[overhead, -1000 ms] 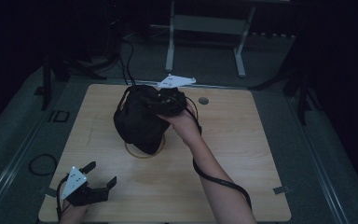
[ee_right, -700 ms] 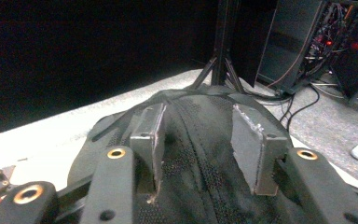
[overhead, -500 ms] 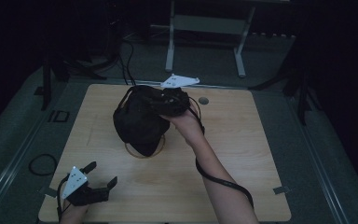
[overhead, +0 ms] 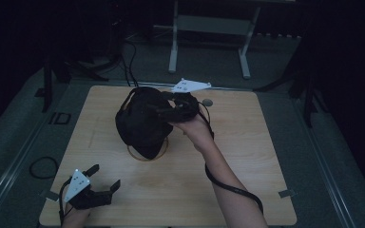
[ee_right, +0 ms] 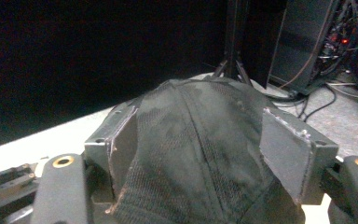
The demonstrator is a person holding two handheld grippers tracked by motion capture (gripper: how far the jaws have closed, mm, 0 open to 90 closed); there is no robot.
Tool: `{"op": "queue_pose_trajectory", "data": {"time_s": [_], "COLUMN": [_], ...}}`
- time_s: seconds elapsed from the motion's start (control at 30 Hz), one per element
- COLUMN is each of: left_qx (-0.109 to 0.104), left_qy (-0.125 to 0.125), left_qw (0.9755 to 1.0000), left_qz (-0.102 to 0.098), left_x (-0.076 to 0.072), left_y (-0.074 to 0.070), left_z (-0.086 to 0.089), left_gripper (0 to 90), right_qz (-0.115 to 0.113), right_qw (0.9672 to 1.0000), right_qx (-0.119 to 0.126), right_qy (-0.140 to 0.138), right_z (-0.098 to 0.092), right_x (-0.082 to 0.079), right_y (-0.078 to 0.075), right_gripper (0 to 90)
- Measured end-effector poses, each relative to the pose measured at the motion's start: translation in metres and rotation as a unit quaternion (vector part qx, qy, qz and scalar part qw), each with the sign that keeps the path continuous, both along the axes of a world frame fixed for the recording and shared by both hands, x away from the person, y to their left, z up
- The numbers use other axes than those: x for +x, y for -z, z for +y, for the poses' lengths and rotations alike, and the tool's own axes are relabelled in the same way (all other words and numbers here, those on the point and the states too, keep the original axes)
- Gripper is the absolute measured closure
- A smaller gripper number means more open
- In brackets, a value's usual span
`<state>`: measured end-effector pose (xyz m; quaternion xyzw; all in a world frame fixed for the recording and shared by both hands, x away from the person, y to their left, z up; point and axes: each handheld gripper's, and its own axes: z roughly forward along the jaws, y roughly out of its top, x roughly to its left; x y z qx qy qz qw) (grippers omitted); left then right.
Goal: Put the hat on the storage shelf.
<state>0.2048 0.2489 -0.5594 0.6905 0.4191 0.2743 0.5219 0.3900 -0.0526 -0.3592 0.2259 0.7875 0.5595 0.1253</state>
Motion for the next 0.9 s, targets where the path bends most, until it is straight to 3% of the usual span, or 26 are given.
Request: {"op": "queue_pose_trajectory", "data": {"time_s": [0.13,0.5,0.9], "left_qx": [-0.002,0.007,0.002], "left_qy": [-0.001,0.005,0.008], "left_qw": [1.0000,1.0000,1.0000], "left_qz": [0.000,0.002,0.004], "left_x": [0.000,0.000,0.000], "left_y": [0.000,0.000,0.000], "left_z": [0.001,0.000,-0.001], "left_gripper": [2.3,2.3,2.3], "right_qz": [0.003,-0.031,-0.031], "right_qw": [0.9999,0.9987,0.9979], "right_qx": [-0.005,-0.021,-0.028], "right_qy": [-0.014,-0.035,-0.049], "right_z": [-0.006,-0.024,-0.032], "right_x": [-0.003,-0.023,-0.041], "right_y": [0.003,0.016,0.037], "right_gripper": [15.1,13.4,13.4]}}
